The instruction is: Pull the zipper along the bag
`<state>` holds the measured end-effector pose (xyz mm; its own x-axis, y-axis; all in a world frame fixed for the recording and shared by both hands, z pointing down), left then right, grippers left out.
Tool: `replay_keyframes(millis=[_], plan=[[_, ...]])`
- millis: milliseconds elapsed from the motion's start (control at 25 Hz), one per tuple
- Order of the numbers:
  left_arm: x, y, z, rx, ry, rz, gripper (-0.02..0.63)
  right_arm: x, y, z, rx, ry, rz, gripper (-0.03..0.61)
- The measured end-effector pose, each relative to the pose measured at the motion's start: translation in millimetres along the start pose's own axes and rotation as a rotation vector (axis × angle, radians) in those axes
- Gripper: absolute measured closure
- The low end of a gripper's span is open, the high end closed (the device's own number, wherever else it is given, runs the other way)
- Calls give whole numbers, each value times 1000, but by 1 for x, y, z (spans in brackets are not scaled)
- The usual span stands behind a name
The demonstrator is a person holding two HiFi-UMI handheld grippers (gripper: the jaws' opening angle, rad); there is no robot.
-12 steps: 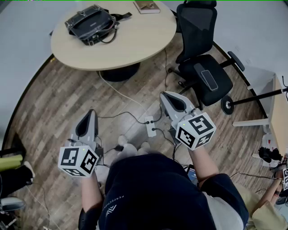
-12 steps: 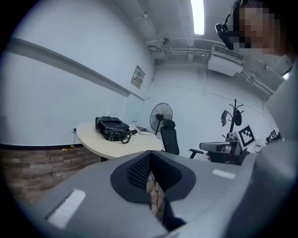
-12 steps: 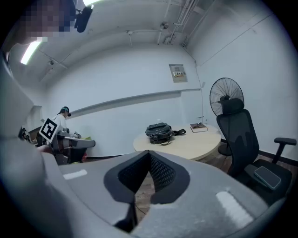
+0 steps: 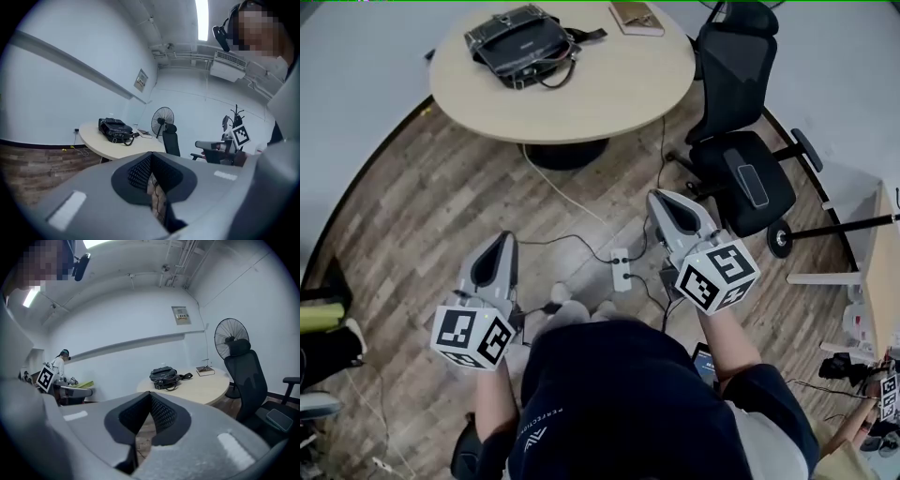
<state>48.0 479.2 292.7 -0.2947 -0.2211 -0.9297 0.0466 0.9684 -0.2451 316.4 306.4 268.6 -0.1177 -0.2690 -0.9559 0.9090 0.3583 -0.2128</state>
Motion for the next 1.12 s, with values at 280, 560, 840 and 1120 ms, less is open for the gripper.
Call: replay_keyframes(millis=[280,560,840,1120], plan=[[2,5,-34,21,-19,-4,595,3,-46,-10,29,-5,0,577],[9,1,-78,13,-20,-34,595,6,-98,-24,48,20,-22,577],[11,-16,-96,-48,-46,-58,595,5,-127,-30,100,-1,-49,576],[20,-47,-103,-67,-52,-53,595,11,-150,-13,108,-14,-69,575]])
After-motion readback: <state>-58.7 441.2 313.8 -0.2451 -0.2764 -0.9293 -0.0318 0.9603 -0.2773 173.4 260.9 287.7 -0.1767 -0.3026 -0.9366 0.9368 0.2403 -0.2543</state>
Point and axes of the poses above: the fingertips, and each gripper's own axes: y backward along the fingers, z to its right, x out of its top, the point moved 9 cm from there along y, backward along the fingers, and after that the axes turned 9 degrees about x, right-handed, at the moved point
